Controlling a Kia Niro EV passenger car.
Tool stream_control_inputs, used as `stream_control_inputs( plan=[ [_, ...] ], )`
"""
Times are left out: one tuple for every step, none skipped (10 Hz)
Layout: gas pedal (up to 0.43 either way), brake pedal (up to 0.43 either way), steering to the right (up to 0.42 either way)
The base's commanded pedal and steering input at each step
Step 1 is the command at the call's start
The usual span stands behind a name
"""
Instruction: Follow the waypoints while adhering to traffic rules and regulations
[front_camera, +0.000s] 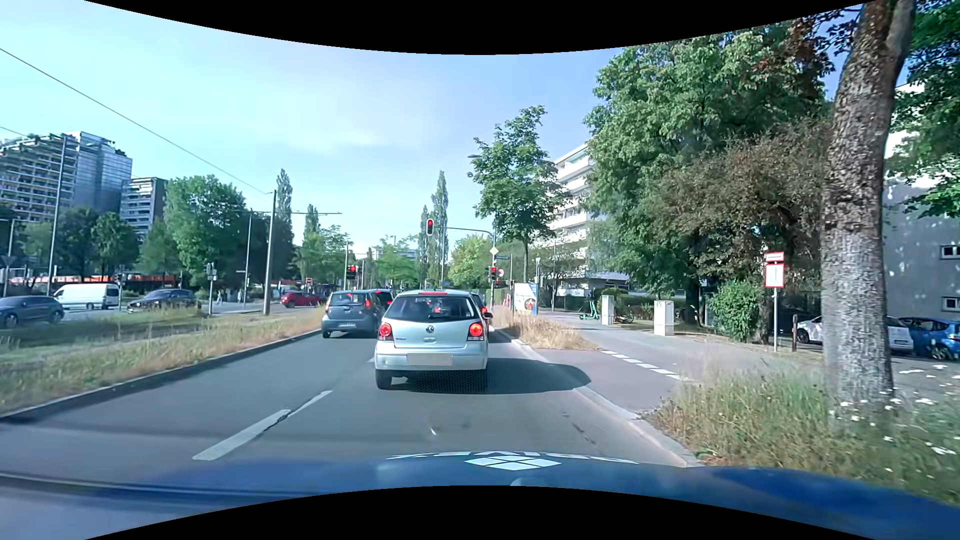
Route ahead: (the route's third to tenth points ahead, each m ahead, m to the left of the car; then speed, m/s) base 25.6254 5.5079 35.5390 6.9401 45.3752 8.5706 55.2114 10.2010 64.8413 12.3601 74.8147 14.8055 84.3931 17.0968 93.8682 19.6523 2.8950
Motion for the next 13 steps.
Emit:
stream_control_inputs(
  plan=[
    [0.0, 0.134, -0.089],
    [0.0, 0.146, -0.088],
    [0.0, 0.159, -0.088],
    [0.0, 0.171, -0.087],
    [0.0, 0.189, -0.084],
    [0.0, 0.189, -0.078],
    [0.0, 0.189, -0.069],
    [0.0, 0.189, -0.055],
    [0.0, 0.171, -0.045],
    [0.0, 0.152, -0.039],
    [0.0, 0.134, -0.033],
    [0.0, 0.116, -0.029],
    [0.0, 0.098, -0.023]
  ],
)
